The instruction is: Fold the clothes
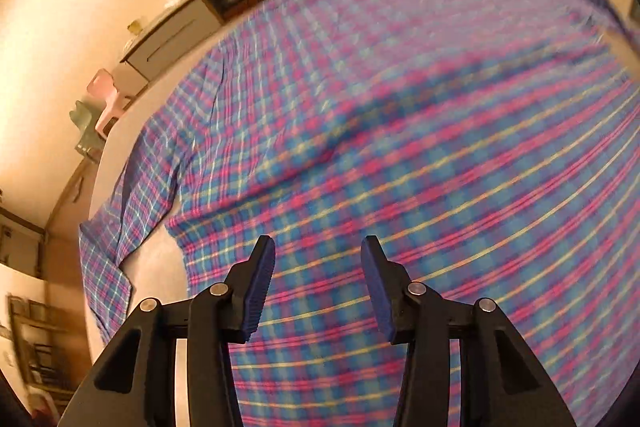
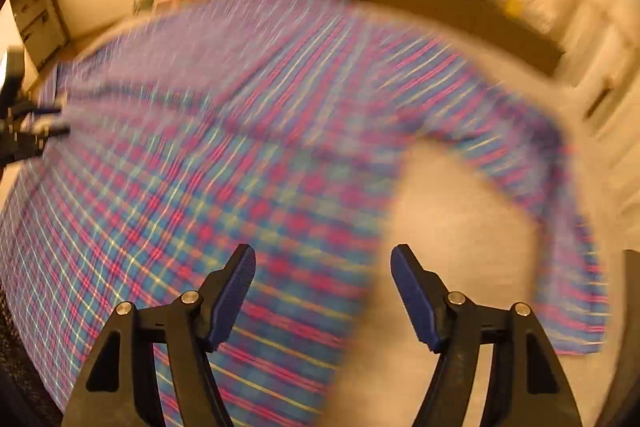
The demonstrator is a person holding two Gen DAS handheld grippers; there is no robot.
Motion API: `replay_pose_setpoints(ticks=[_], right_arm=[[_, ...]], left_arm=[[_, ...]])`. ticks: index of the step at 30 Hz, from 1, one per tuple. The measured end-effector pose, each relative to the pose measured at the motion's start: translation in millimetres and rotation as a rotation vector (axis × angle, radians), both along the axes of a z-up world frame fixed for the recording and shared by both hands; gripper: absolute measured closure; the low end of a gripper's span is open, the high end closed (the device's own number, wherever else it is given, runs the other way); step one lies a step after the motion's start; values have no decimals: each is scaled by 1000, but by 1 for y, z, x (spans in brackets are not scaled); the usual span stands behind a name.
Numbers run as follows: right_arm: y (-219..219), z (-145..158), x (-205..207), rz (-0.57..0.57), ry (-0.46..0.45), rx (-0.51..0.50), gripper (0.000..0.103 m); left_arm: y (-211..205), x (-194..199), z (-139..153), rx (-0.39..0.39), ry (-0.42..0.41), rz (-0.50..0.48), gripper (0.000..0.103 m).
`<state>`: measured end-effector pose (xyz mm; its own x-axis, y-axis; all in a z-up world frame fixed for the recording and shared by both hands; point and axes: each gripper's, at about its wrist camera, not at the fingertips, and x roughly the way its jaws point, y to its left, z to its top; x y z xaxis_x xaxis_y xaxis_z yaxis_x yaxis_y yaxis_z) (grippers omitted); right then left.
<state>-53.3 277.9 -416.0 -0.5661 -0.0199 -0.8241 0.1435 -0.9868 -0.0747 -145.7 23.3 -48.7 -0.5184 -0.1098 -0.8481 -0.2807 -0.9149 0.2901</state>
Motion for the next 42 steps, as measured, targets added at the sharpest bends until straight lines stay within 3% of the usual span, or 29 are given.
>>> replay_pose_setpoints(ticks=[3, 7, 8, 9, 10, 11, 12, 16, 20, 22, 26, 29, 36, 37, 38, 40, 42], right_arm=[[66, 22, 14, -177, 54, 59, 29], [115, -8, 13, -241, -72, 63, 29], [120, -11, 13, -239, -72, 30, 36], [125, -9, 14, -237, -72, -36, 61], [130, -3, 16, -250, -79, -87, 77], [133, 3, 18, -259, -79, -129, 100], [137, 10, 20, -265, -77, -172, 100], [142, 48, 34, -230, -20, -530, 100], [131, 77, 41, -172, 20, -804, 100], [122, 85, 37, -146, 20, -900, 100], [108, 96, 37, -108, -2, -1016, 100], [104, 107, 38, -87, -10, -1040, 100], [101, 120, 31, -46, -29, -1102, 100], [101, 120, 28, -41, -31, -1112, 100], [102, 122, 28, -38, -33, -1119, 100], [104, 124, 27, -38, -36, -1128, 100], [112, 128, 26, -56, -27, -1124, 100]], left_arm=[[18, 7, 20, 157, 38, -10, 50], [76, 17, 38, 255, 90, -154, 49], [86, 19, 41, 258, 114, -193, 49], [106, 30, 48, 255, 157, -253, 49], [125, 42, 55, 255, 189, -306, 47], [142, 53, 59, 259, 218, -358, 45], [164, 68, 63, 259, 251, -421, 45], [225, 103, 66, 255, 304, -576, 43], [273, 116, 58, 256, 365, -614, 41], [293, 114, 53, 308, 345, -611, 41], [321, 106, 40, 366, 326, -590, 38], [334, 96, 23, 392, 275, -570, 38], [357, 75, 9, 361, 288, -513, 38], [360, 72, 10, 356, 296, -509, 39], [363, 70, 10, 355, 296, -515, 53], [370, 63, 11, 375, 221, -547, 99], [368, 57, 18, 397, 146, -534, 102]])
